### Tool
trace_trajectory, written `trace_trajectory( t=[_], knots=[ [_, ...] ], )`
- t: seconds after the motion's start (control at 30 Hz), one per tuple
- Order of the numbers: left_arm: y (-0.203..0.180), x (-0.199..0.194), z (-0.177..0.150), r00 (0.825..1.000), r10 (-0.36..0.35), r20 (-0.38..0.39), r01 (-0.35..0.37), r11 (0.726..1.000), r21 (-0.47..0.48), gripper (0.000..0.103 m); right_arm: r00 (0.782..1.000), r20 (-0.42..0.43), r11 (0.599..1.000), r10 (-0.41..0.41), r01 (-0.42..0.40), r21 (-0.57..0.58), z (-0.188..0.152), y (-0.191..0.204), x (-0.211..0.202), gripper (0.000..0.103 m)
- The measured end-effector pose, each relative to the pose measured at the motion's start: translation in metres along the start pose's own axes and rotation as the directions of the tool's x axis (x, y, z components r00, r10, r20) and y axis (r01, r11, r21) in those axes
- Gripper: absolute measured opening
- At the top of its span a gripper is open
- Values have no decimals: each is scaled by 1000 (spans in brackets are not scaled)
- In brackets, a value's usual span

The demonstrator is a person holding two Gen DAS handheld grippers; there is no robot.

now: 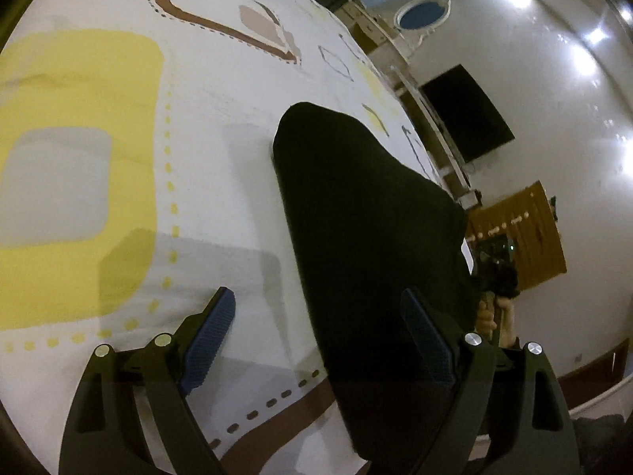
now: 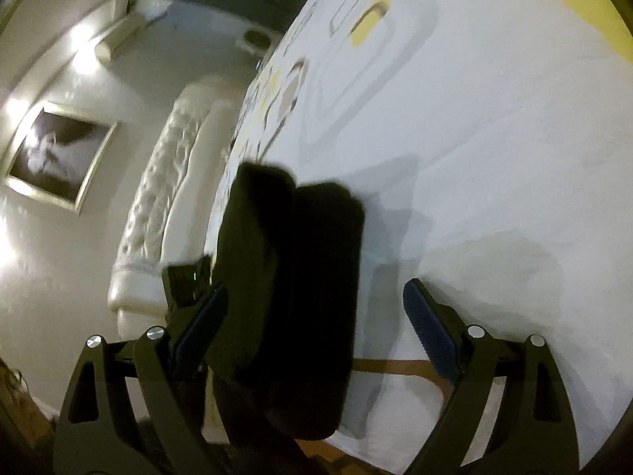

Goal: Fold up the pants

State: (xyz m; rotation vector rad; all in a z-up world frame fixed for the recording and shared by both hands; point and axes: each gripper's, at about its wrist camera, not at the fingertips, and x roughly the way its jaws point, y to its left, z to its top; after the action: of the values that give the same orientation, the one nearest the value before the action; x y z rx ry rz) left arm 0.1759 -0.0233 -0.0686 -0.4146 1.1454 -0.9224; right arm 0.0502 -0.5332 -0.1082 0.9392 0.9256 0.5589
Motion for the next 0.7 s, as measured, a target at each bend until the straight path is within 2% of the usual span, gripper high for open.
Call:
trace_trajectory(
  t=[0.17, 0.5, 0.7],
  knots=[
    [0, 2, 3, 999, -31, -29, 31, 999, -22, 85, 997, -71, 999, 5, -8, -36, 2, 6, 17, 90],
    [-20, 25, 3, 991, -78, -110, 80, 997, 12, 85, 989, -133, 997, 57, -63, -41, 2, 15, 35, 90],
    [-21, 34, 5, 979, -160, -125, 160, 987, -13, 85, 982, -149, 992, 115, -121, -27, 1, 14, 36, 90]
  ],
)
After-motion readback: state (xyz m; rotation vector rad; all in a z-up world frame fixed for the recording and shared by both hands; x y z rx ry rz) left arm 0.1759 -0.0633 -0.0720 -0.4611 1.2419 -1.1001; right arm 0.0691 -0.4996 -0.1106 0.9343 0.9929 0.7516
